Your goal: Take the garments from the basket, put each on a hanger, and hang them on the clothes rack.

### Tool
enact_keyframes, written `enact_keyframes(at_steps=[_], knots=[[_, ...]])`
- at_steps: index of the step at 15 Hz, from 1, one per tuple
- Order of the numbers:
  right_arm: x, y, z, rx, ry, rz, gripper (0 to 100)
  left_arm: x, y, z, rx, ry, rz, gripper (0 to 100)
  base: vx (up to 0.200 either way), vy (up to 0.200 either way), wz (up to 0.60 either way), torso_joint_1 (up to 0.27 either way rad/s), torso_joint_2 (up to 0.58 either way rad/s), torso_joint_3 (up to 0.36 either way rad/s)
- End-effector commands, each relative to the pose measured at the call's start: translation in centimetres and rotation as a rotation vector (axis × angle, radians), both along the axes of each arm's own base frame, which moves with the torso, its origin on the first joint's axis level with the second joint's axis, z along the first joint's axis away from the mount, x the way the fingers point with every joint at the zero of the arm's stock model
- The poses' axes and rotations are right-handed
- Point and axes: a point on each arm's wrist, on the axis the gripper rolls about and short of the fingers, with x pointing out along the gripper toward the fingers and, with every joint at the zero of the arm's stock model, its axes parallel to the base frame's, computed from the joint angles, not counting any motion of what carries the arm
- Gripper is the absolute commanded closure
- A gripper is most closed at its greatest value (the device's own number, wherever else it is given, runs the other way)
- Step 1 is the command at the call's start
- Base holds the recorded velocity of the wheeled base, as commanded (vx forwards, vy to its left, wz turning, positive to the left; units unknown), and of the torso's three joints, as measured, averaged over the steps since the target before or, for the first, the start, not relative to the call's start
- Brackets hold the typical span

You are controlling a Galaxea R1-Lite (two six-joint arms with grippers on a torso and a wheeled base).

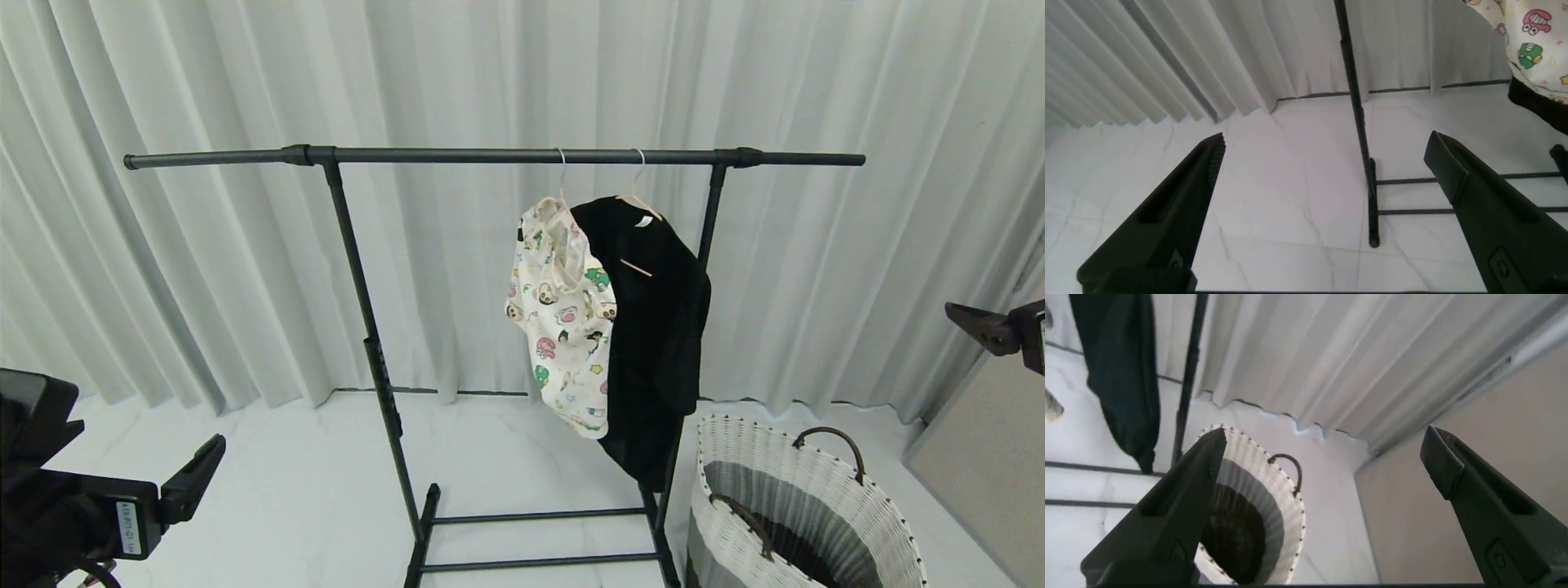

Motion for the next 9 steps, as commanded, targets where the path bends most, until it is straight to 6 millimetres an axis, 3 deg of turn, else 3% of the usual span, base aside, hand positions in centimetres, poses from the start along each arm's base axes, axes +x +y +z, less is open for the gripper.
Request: enact_keyframes(at_steps=[1,5,9], knots=[[0.08,0.02,-0.05,0.001,0.003,0.001,0,0.03,0.00,-0.07,0.001,0.004,0.001,0,0.000,0.000,0.00,0.000,0.00,0.000],[0.09,-0.04,-0.05,0.001,0.003,-0.004,0,-0.02,0.00,-0.19,0.001,0.008,0.001,0,0.000,0.000,0.00,0.000,0.00,0.000],[0.00,-0.60,-0.37,0.000,0.012,-0.033,0,-0.03,0.01,-0.24,0.002,0.010,0.001,0,0.000,0.000,0.00,-0.149,0.35,0.195]])
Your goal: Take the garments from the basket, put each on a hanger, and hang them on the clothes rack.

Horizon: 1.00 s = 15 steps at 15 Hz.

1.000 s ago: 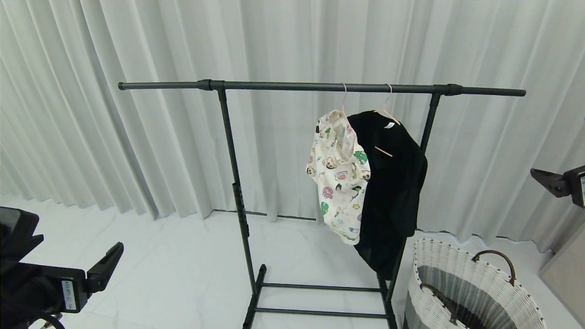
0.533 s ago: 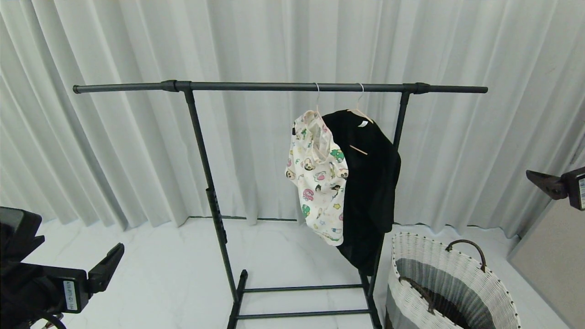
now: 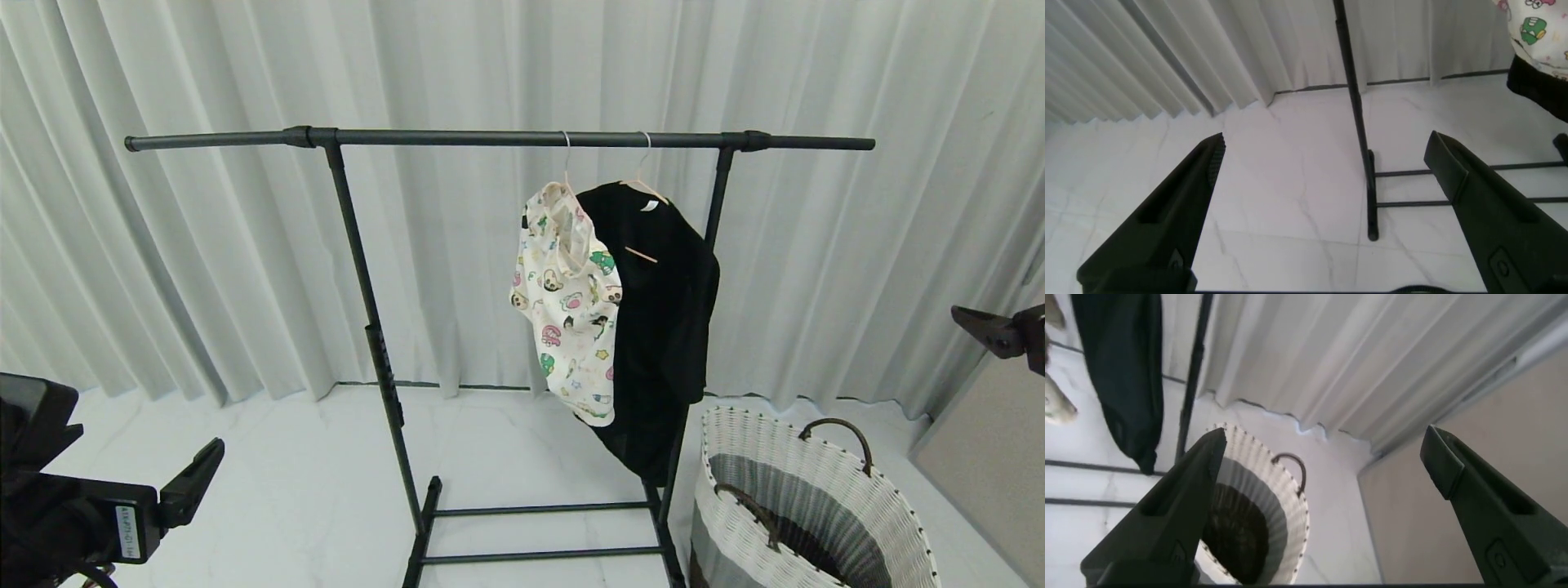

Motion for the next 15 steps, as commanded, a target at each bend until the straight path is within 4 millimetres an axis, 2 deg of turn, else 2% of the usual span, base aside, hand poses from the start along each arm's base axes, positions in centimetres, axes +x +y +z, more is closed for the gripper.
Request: enact_keyframes(at_steps=[1,12,15], knots=[[-0.13,-0.19,-0.12,0.001,0.002,-0.010,0,0.03,-0.01,-0.01,0.000,0.001,0.000,0,0.000,0.000,0.00,-0.193,0.48,0.261],[-0.73,-0.38,-0.77,0.002,0.015,-0.019,0,-0.07,0.01,-0.20,0.014,0.009,-0.003,0,0.000,0.000,0.00,-0.183,0.48,0.287],[-0.71,-0.97,-0.81,0.018,0.015,-0.054,0,-0.10,0.02,-0.29,0.015,0.012,-0.003,0,0.000,0.000,0.00,-0.147,0.45,0.303]])
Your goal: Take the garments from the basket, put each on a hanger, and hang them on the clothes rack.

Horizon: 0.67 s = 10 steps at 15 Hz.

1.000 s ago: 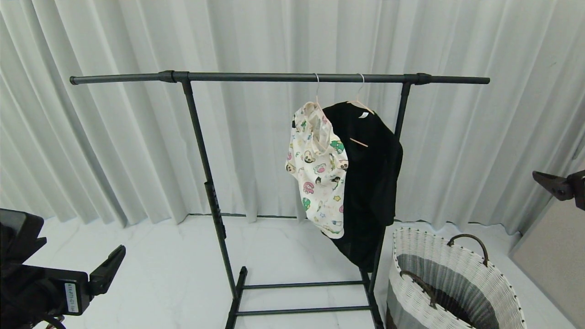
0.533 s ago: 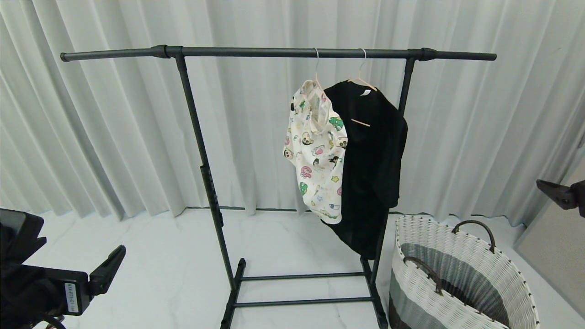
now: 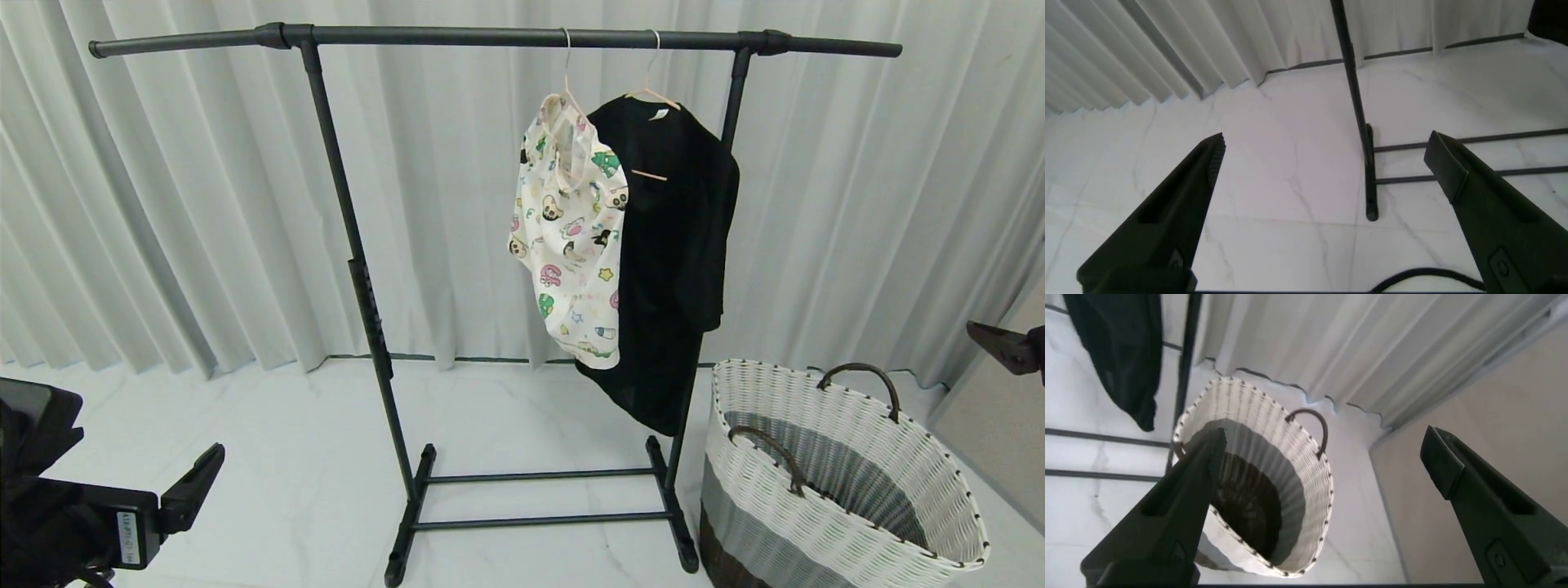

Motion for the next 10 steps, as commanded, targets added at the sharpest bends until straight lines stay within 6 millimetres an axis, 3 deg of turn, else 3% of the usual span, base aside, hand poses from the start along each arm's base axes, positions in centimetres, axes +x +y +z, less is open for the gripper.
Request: enact_keyframes(at_steps=[1,4,8,10], knots=[[0.1,-0.3,0.0,0.002,0.001,-0.017,0,0.0,0.0,-0.1,0.001,0.003,0.001,0,-0.200,0.000,0.00,-0.129,0.44,0.320],[0.1,-0.4,-0.1,0.002,0.003,-0.022,0,0.0,0.0,-0.1,0.001,0.003,0.001,0,-0.200,0.000,0.00,-0.058,0.28,0.199],[-0.2,-0.8,-1.4,0.007,0.043,-0.053,0,-0.1,0.0,-0.2,0.002,0.009,0.001,0,-0.200,0.000,0.00,-0.018,0.04,0.037],[-1.5,-2.1,-3.3,0.079,0.078,-0.158,0,-0.6,0.1,-1.0,0.002,0.028,0.003,0,0.000,0.000,0.00,0.000,0.00,0.000]])
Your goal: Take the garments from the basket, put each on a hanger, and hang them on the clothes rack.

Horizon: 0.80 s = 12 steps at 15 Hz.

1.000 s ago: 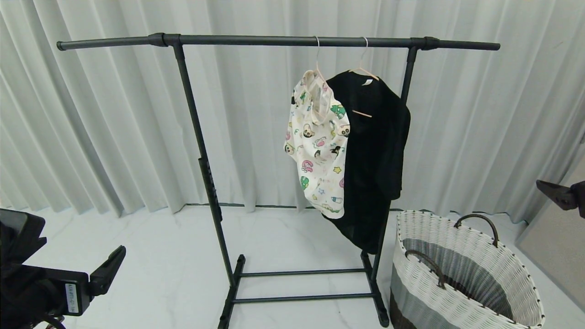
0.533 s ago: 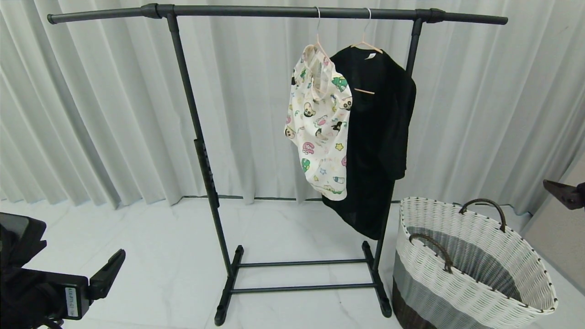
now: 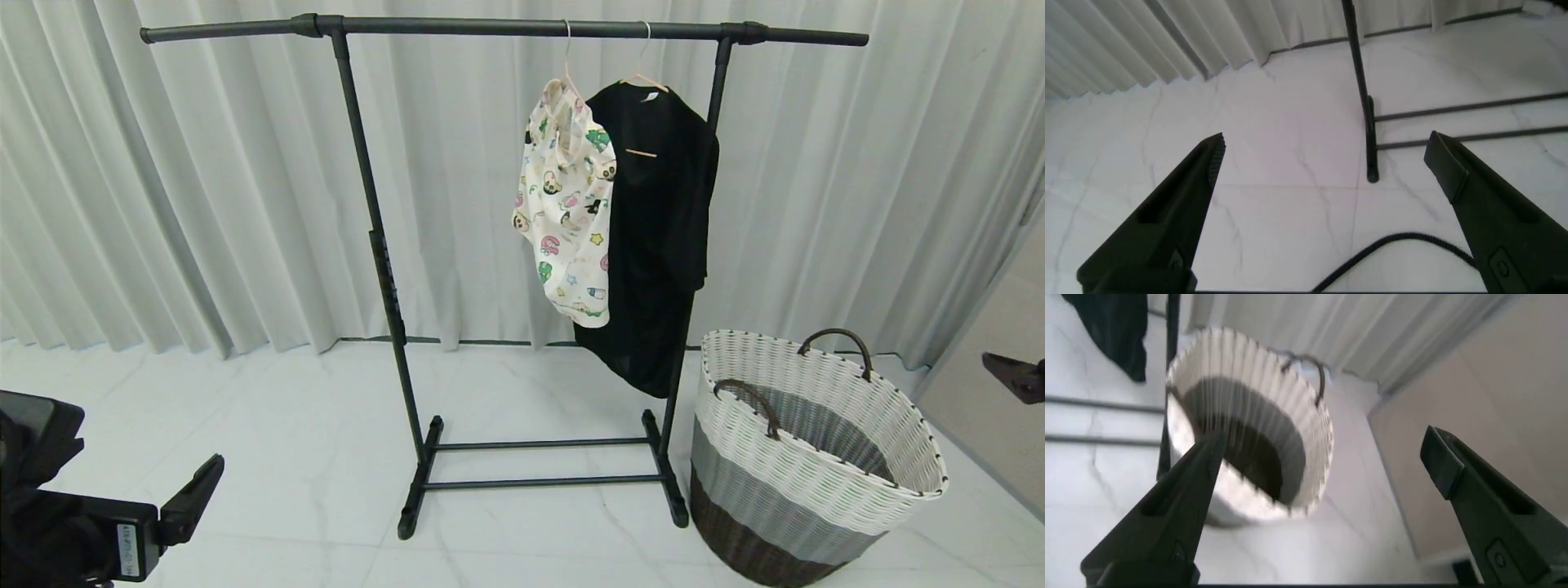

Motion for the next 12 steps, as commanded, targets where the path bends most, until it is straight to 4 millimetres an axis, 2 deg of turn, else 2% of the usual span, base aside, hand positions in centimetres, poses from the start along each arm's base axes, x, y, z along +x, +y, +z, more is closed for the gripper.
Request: enact_keyframes(at_steps=[1,3,4,5,7,10,12], knots=[[-2.3,-1.3,-1.8,0.036,0.017,-0.113,0,-1.0,0.2,-0.8,-0.004,0.006,0.007,0,0.000,0.000,0.00,0.000,0.00,0.000],[-6.2,-1.6,-3.6,0.039,-0.006,-0.196,0,-2.9,1.0,-2.2,-0.004,0.002,0.062,0,0.000,0.000,0.00,0.000,0.00,0.000],[-7.4,-1.5,-4.4,0.048,-0.017,-0.206,0,-3.5,1.2,-2.7,-0.002,-0.002,0.077,0,0.000,0.000,0.00,0.000,0.00,0.000],[-9.4,-1.2,-5.9,0.085,-0.042,-0.225,0,-4.6,1.5,-3.4,-0.003,-0.023,0.121,0,0.000,0.000,0.00,0.000,0.00,0.000],[-12.9,-0.3,-9.0,0.152,-0.124,-0.179,0,-6.8,2.1,-3.2,-0.043,-0.130,0.234,0,0.000,0.000,0.00,0.000,0.00,0.000],[-15.9,0.4,-13.2,0.153,-0.206,-0.120,0,-10.1,2.0,-4.4,-0.064,-0.221,0.250,0,0.000,0.000,0.00,0.000,0.00,0.000],[-17.6,0.8,-14.5,0.146,-0.267,-0.113,0,-12.7,1.9,-6.5,-0.068,-0.292,0.239,0,0.000,0.000,0.00,0.000,0.00,0.000]])
